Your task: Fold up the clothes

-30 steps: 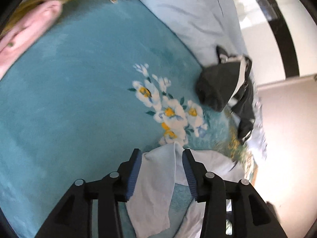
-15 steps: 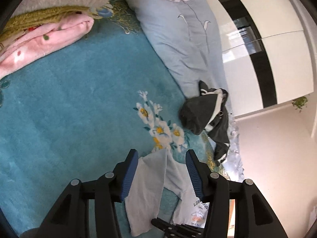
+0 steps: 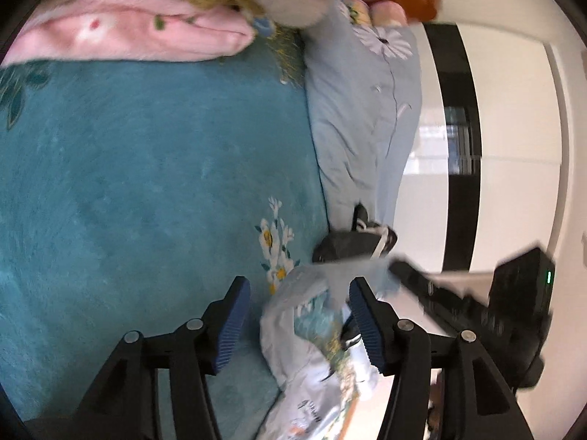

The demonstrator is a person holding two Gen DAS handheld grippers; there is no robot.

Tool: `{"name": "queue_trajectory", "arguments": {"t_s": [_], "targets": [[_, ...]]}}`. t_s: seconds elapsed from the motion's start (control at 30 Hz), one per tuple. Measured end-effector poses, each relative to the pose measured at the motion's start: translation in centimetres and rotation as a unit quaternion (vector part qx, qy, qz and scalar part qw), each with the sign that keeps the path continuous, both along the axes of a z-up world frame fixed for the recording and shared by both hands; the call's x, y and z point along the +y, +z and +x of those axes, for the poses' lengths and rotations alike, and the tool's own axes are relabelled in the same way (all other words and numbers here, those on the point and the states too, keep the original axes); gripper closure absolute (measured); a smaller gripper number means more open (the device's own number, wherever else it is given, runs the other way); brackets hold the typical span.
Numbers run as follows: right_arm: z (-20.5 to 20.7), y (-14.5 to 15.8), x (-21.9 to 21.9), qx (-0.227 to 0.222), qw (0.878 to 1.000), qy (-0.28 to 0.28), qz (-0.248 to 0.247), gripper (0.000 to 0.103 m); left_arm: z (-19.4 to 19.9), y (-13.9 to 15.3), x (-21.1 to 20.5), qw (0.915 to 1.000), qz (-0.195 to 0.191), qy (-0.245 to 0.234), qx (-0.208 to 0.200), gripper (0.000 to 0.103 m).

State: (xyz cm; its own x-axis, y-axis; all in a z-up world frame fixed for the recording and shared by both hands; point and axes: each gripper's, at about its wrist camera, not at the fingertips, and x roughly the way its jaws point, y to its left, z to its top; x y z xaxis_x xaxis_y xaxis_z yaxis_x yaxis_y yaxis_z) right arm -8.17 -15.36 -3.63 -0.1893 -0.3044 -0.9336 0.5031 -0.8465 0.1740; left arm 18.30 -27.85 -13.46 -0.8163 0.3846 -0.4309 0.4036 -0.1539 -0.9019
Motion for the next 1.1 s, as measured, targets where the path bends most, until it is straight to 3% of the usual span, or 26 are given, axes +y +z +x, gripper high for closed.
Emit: {"name": "queue_trajectory", "arguments": {"t_s": [0.23, 0.37, 0.47, 0.5, 0.57, 0.73, 0.87, 0.93, 1.0, 1.1], "targets": [[-2.9, -5.1, -8.7, -0.029, 0.995, 0.068, 0.070, 0.101, -0.3, -1.3, -0.5, 0.9994, 0.008, 0.022, -0.026, 0.042], [-3.4, -8.9, -11.5, -0.072, 0.989, 0.091, 0.096, 0.101, -0.3, -1.5, -0.8, 0.9986, 0.007, 0.035, -0.038, 0.042], [-3.3, -9.5, -12.2, -0.079, 0.987, 0.101, 0.093, 0.098, -0.2, -1.6, -0.8, 0.9983, 0.006, 0.039, -0.044, 0.041], [-3.4, -9.1, -12.1, -0.077, 0.988, 0.100, 0.083, 0.093, -0.3, -1.7, -0.8, 0.9982, 0.005, 0.039, -0.046, 0.041], [-3.7, -7.8, -11.5, -0.068, 0.991, 0.091, 0.064, 0.068, -0.7, -1.6, -0.7, 0.9978, -0.006, 0.038, -0.055, 0.041], [-3.1, -3.2, -6.8, -0.042, 0.998, 0.054, -0.002, 0.065, -2.1, -1.9, -0.9, 0.9934, -0.048, 0.024, -0.101, 0.039], [-0.8, -1.0, -0.1, -0.018, 1.000, 0.013, -0.018, 0.060, -4.7, -2.9, -1.4, 0.9825, -0.109, 0.007, -0.151, 0.041], [1.0, -0.9, 4.5, -0.013, 1.000, -0.022, -0.012, 0.060, -6.0, -3.4, -1.7, 0.9745, -0.140, -0.001, -0.175, 0.048], [3.0, -1.4, 9.5, -0.019, 0.998, -0.065, -0.001, 0.060, -7.2, -4.3, -1.6, 0.9698, -0.149, -0.017, -0.192, 0.071], [6.0, -2.1, 17.0, -0.029, 0.991, -0.129, 0.016, 0.060, -8.7, -4.8, -1.4, 0.9638, -0.173, -0.031, -0.201, 0.084]]}}
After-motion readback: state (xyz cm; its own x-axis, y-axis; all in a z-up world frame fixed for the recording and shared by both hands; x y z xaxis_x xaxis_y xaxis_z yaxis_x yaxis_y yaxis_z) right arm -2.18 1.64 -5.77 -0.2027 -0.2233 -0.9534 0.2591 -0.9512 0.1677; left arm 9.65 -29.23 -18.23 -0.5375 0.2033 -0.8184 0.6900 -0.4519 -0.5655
